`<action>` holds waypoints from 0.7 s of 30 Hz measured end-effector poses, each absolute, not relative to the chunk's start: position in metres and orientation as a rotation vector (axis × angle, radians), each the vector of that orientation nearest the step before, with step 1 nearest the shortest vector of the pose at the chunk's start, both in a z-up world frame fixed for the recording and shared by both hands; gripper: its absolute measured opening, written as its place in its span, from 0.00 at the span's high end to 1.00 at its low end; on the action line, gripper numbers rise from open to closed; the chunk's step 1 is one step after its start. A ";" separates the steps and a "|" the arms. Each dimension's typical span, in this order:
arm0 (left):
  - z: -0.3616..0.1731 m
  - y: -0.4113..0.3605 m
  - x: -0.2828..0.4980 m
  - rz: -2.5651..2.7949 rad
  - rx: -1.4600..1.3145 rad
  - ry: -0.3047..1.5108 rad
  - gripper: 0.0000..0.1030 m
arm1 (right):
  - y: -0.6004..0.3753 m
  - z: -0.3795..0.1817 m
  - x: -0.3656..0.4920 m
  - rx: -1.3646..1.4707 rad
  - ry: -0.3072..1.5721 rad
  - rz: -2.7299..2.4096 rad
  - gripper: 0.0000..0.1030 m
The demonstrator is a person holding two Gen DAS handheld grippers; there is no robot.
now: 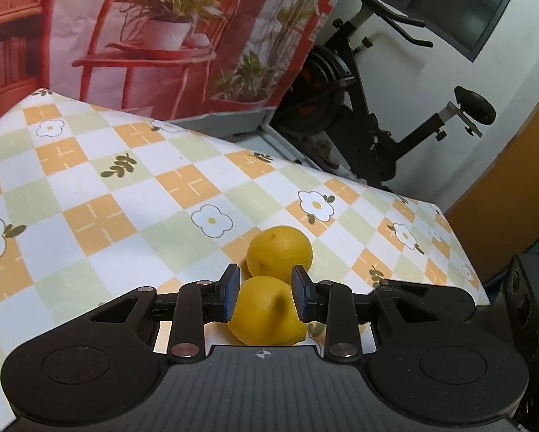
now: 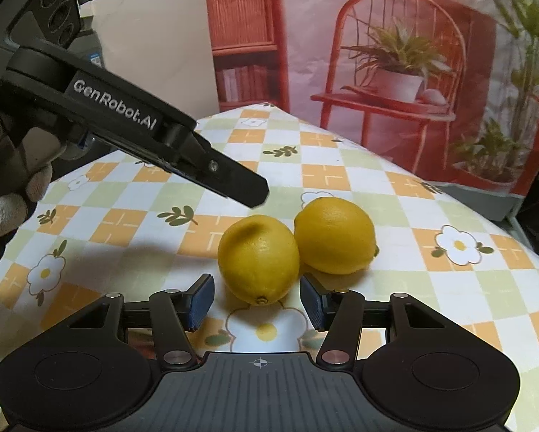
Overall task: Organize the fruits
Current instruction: 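Grasp a lemon with the left gripper while the right grasps another lemon, then carry both lemons over the beige plate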
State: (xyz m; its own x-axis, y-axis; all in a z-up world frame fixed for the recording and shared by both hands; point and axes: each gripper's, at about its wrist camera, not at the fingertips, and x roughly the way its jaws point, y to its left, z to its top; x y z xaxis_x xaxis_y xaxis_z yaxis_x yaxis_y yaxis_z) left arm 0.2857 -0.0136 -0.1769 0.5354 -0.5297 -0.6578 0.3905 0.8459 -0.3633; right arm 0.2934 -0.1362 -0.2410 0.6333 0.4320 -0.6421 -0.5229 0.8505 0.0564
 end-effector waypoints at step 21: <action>-0.194 -0.012 0.298 -0.596 -0.209 0.895 0.68 | -0.138 -0.248 0.309 -0.126 0.734 0.583 0.54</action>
